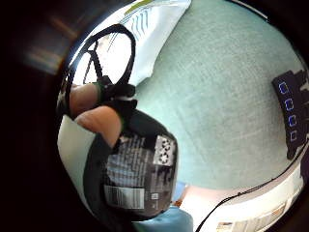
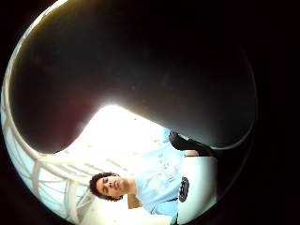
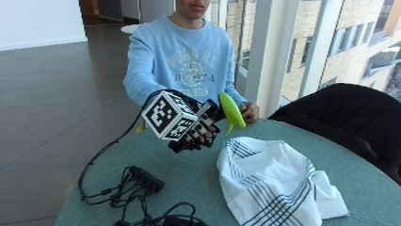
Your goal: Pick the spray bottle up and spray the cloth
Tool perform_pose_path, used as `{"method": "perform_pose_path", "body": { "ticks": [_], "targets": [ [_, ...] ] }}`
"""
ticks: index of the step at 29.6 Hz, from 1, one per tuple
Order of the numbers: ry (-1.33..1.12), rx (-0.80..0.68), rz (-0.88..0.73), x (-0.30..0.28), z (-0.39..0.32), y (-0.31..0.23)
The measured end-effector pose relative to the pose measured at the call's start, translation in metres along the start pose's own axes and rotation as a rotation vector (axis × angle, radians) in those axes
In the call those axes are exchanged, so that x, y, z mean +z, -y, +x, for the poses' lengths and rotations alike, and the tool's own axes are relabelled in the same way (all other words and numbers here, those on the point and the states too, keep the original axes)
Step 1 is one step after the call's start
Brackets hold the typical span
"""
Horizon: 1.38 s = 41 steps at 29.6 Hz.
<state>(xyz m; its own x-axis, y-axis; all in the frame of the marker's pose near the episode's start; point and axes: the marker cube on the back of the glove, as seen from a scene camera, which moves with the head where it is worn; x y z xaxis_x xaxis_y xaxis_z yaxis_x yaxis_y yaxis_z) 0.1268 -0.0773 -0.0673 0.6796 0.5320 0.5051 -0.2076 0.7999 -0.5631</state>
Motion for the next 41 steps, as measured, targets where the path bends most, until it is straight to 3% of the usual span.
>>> {"method": "perform_pose_path", "body": {
  "ticks": [41],
  "targets": [
    [-0.024,0.009,-0.017,0.0096,-0.0046,0.0003]
  ]
}}
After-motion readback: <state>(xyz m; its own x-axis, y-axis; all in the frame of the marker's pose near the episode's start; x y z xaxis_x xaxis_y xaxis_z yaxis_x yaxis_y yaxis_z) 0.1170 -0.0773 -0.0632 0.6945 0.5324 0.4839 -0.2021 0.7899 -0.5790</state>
